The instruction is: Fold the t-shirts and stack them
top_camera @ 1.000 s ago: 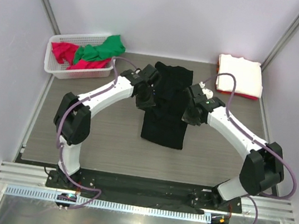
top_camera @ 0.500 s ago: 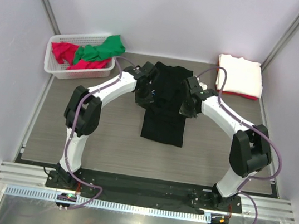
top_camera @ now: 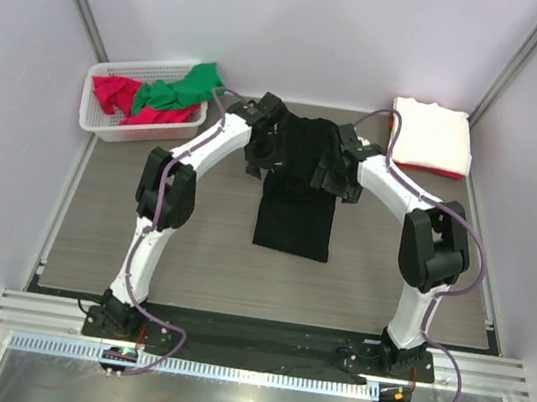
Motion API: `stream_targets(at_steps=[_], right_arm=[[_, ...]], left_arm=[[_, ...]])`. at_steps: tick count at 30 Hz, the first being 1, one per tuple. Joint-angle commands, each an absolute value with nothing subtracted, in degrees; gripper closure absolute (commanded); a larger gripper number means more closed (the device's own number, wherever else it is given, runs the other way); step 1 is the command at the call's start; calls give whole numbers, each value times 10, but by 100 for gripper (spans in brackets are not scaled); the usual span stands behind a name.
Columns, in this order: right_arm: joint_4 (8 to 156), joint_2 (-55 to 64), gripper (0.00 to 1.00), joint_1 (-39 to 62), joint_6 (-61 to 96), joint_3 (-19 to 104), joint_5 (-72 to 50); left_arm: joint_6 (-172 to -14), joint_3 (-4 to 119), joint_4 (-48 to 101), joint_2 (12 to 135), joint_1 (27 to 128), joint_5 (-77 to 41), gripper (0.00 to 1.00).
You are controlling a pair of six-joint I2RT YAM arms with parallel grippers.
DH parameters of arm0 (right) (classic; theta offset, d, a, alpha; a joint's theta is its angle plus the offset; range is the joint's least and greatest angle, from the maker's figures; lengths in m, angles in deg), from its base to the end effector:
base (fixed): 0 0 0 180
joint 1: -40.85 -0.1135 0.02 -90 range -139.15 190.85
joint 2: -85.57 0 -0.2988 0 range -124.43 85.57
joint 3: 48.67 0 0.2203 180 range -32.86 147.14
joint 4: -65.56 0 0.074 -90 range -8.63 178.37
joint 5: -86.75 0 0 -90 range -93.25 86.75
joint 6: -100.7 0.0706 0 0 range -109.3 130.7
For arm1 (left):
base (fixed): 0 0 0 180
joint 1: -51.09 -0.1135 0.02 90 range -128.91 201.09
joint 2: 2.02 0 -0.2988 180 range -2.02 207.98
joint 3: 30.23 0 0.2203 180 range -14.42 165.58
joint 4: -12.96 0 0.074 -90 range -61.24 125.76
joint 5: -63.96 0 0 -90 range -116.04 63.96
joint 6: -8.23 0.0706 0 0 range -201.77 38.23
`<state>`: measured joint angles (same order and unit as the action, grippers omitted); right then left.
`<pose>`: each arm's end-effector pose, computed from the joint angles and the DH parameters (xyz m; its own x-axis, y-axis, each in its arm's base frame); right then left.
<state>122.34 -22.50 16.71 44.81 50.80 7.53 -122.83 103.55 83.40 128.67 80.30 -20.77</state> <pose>0.3615 0.1475 0.2343 -0.8723 0.2128 -0.4403 0.1915 0.9771 0.0928 0.4248 -0.2450 0.2188 -0.9469 -0.2200 -0.2347 -0.1394 0.9382 -0.3169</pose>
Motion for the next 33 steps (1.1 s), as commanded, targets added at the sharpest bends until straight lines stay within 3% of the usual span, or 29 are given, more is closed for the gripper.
stream_targets(at_steps=[1,6,10,16,25,33], right_arm=[[1240,-217,20,172,421,591,77],[1271,-163,19,163,424,606,54],[1246,-131,20,127,453,544,6],[1199,-176,24,89,474,535,-71],[1207,-310,26,105,446,646,-77],[1206,-366,26,140,420,663,-91]], left_arm=[[-1207,1127,893,1280,789,-201,34],[-1196,1097,925,1185,789,-250,30],[-1223,859,836,1056,794,-235,34],[-1258,664,708,941,817,-195,38],[-1292,613,578,958,880,-153,47],[-1343,536,463,1007,900,-89,53]])
